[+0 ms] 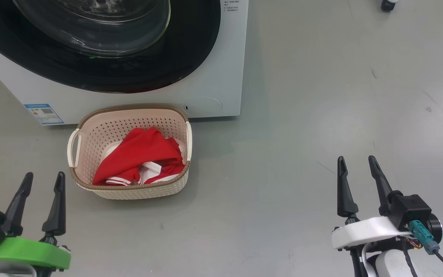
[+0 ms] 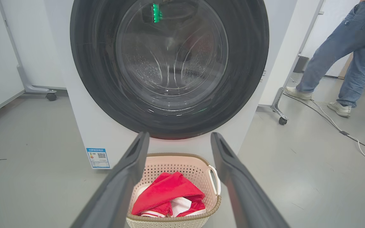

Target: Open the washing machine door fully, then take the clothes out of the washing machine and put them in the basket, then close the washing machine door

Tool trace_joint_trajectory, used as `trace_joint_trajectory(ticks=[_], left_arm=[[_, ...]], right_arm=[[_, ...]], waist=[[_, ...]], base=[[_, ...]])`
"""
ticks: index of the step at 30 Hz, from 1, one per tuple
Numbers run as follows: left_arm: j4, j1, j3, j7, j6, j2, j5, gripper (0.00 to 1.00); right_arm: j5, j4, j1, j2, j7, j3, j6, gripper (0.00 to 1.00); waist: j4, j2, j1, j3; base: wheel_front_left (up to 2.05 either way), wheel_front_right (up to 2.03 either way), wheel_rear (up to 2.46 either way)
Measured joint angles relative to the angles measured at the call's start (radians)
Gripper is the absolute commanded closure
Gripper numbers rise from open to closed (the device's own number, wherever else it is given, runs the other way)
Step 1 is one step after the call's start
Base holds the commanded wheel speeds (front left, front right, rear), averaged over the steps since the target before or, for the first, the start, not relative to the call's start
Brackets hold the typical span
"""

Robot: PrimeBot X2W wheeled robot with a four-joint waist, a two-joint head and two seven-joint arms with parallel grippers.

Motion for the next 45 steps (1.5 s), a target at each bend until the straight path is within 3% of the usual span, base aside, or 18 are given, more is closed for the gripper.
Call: trace_joint_trajectory(ticks=[36, 45], left_arm=[[0.001, 0.001, -0.002, 0.000, 0.000, 0.001, 0.013, 0.00], [0.002, 0.003, -0.020, 0.000, 0.000, -0.003, -0.029, 0.00]], right_arm=[[0.000, -0.024, 0.021, 0.001, 0.000, 0.004, 0.000, 0.00], [0.000, -0.025, 0.023, 0.001, 0.000, 0.005, 0.000, 0.00]], waist=[[0.006, 0.0000, 0.0000, 0.003], [0.004, 0.0000, 0.0000, 0.000]], base=[[0.00, 0.00, 0.00], [0.00, 0.00, 0.00]])
